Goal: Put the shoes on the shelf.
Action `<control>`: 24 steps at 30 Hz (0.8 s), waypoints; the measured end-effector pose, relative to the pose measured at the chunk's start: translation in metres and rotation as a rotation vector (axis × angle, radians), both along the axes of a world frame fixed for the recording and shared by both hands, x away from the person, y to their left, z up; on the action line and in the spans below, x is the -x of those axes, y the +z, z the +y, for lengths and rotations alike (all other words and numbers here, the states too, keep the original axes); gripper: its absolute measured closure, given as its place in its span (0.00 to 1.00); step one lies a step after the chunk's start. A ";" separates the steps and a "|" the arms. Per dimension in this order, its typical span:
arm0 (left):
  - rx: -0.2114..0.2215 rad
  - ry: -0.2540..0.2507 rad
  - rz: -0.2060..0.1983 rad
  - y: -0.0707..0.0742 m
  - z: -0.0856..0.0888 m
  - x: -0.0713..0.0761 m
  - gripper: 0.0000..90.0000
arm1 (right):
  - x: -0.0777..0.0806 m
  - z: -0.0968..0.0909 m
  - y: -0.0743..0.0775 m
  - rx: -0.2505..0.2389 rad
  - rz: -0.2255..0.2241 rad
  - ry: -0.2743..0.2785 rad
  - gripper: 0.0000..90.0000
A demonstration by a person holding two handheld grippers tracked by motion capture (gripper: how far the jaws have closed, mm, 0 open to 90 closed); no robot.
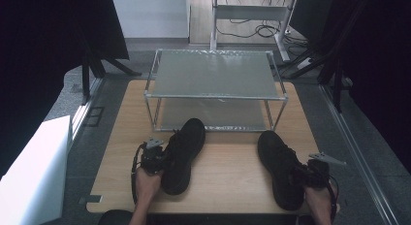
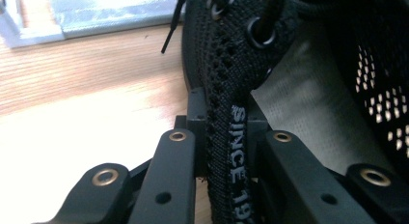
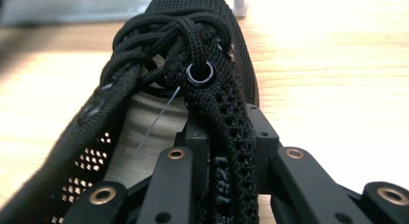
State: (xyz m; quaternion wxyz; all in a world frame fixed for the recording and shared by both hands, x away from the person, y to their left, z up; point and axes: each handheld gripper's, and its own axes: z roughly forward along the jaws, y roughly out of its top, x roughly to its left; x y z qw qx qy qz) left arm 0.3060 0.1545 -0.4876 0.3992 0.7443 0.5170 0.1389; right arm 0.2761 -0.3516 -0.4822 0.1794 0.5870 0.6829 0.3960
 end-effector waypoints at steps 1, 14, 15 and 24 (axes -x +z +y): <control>-0.014 -0.002 -0.011 0.002 -0.001 0.001 0.89 | 0.000 -0.001 0.000 -0.032 0.008 -0.001 0.85; 0.108 -0.027 0.004 0.018 0.003 0.010 0.89 | -0.004 0.012 0.013 -0.229 -0.005 0.068 0.85; 0.114 -0.028 0.000 0.021 0.003 0.011 0.89 | -0.005 0.013 0.014 -0.246 -0.006 0.073 0.85; 0.209 -0.028 -0.035 0.044 0.003 0.021 0.89 | -0.011 0.034 0.031 -0.364 -0.035 0.134 0.85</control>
